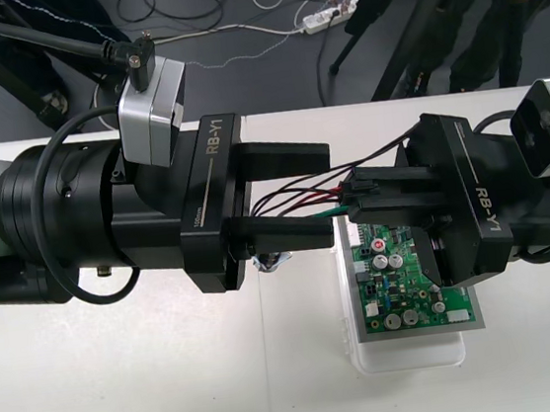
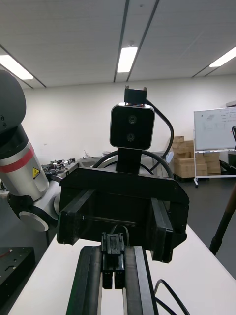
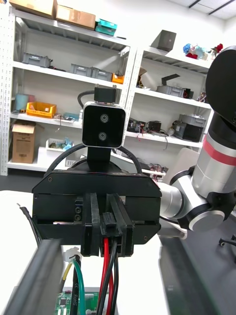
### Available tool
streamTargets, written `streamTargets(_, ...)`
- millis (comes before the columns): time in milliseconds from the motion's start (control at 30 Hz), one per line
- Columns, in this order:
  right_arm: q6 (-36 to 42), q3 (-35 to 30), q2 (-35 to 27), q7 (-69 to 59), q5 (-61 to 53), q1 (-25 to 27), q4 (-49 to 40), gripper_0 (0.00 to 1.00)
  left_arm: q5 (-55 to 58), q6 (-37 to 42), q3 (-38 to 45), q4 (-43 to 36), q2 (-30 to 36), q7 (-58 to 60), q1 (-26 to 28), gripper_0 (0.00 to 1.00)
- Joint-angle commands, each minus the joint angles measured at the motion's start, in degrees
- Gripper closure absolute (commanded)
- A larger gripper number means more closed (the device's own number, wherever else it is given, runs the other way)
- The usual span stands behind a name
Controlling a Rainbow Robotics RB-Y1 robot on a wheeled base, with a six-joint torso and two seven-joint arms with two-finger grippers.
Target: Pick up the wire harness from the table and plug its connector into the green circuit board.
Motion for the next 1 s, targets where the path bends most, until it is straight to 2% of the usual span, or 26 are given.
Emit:
streamTargets(33, 0.12, 1.44, 0.4, 2.38, -1.03, 0.69, -2.22, 1.0, 1.0, 2.84, -0.97, -1.97, 1.66, -1.76, -2.09, 0.47)
streamTargets(167, -0.06, 1.44, 0.48, 2.38, -1.03, 0.69, -2.22, 1.0, 1.0, 2.93, -0.97, -1.97, 1.66, -1.76, -2.09, 0.55)
streamTargets(233, 0.03, 1.44, 0.4, 2.38, -1.03, 0.69, -2.22, 1.0, 1.0, 2.84, -0.97, -1.97, 1.66, -1.76, -2.18, 0.7)
streamTargets(400, 0.03, 1.44, 0.48, 2.38, -0.77, 0.69, -2.22, 1.0, 1.09, 2.84, -0.97, -1.97, 1.66, -1.93, -2.09, 0.83)
streamTargets(700, 0.03, 1.53, 0.4, 2.47, -0.77, 0.69, -2.31, 1.0, 1.09, 2.93, -0.97, -1.97, 1.66, -1.93, -2.18, 0.87)
streamTargets(767, 0.03, 1.62, 0.4, 2.47, -0.77, 0.69, -2.22, 1.0, 1.09, 2.84, -0.97, -1.97, 1.66, -1.93, -2.18, 0.9)
streamTargets(833, 0.03, 1.7, 0.4, 2.73, -0.77, 0.69, -2.22, 1.0, 1.09, 2.84, -0.97, -1.97, 1.66, -1.93, -2.18, 0.99)
streamTargets(1000, 0.03, 1.97, 0.4, 2.91, -0.77, 0.69, -2.22, 1.0, 1.09, 2.84, -1.15, -2.06, 1.66, -2.2, -2.18, 1.0)
